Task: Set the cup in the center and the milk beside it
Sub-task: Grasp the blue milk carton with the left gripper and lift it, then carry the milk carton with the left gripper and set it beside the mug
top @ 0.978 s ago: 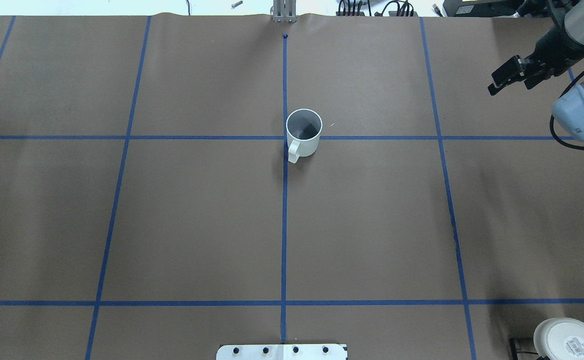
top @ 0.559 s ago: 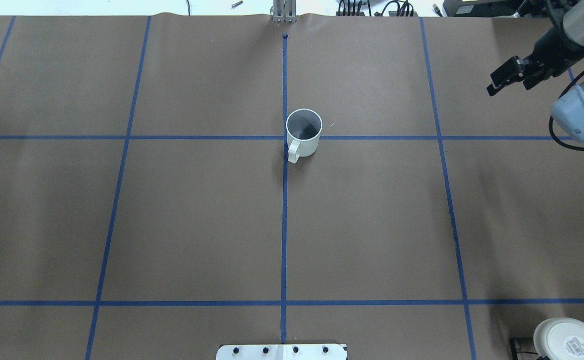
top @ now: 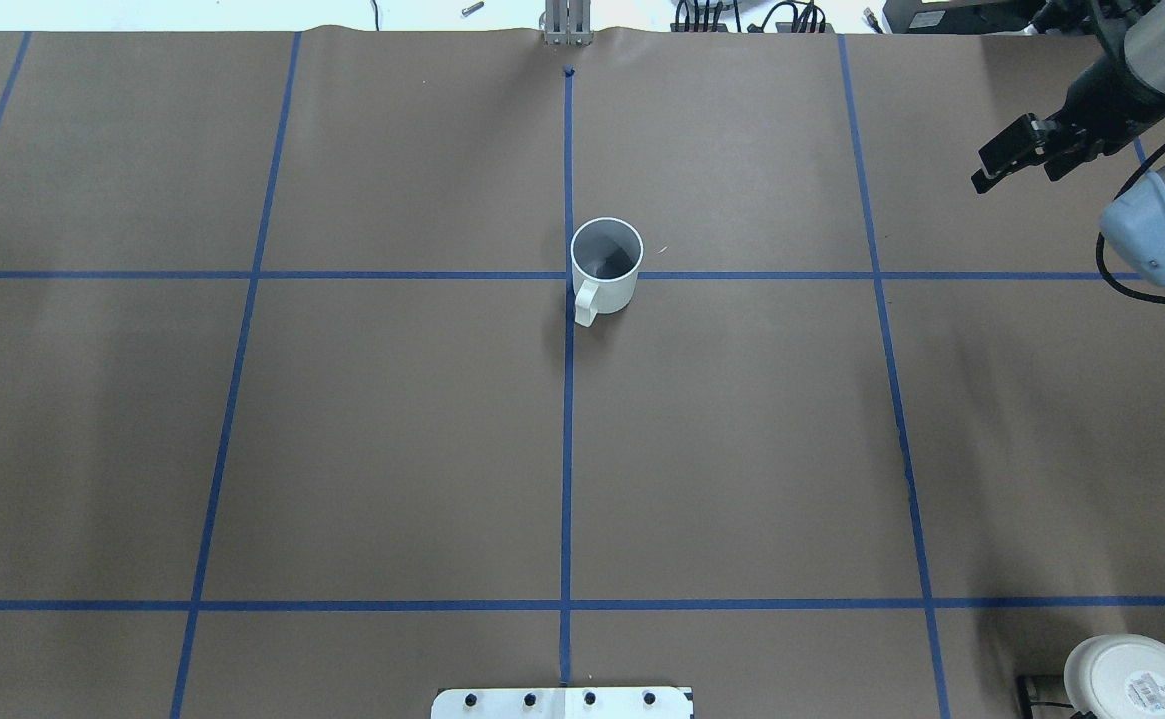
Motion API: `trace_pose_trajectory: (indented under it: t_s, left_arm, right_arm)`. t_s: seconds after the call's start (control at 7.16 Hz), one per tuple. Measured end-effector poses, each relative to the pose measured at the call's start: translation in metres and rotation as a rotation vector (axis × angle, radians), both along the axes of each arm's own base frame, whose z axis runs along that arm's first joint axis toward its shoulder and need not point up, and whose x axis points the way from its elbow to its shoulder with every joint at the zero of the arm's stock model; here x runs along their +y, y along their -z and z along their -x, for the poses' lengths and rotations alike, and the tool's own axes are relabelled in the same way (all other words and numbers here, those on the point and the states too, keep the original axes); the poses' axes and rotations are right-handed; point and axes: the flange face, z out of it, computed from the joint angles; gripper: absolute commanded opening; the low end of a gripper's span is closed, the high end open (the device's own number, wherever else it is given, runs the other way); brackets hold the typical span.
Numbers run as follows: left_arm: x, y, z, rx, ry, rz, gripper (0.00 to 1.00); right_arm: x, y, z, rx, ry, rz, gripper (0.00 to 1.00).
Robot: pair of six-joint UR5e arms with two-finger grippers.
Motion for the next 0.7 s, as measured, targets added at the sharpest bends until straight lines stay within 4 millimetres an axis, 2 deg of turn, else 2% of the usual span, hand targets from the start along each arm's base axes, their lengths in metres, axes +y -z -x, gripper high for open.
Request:
trace_pose_trajectory:
  t_s: [0.28,0.42,0.7]
  left_arm:
    - [-0.018,0.068,0.002,0.012,0.088,0.033,0.00]
    - [-0.022,0.096,-0.001,0.028,0.153,0.066,0.00]
    - [-0.027,0.144,-0.036,0.068,0.252,0.148,0.00]
  right_arm:
    - [0.000,0.000,0.000,-0.002,0.002,0.001,0.99]
    - [0.000,0.000,0.000,-0.002,0.002,0.001,0.99]
    - [0.001,0.000,0.000,-0.004,0.002,0.000,0.99]
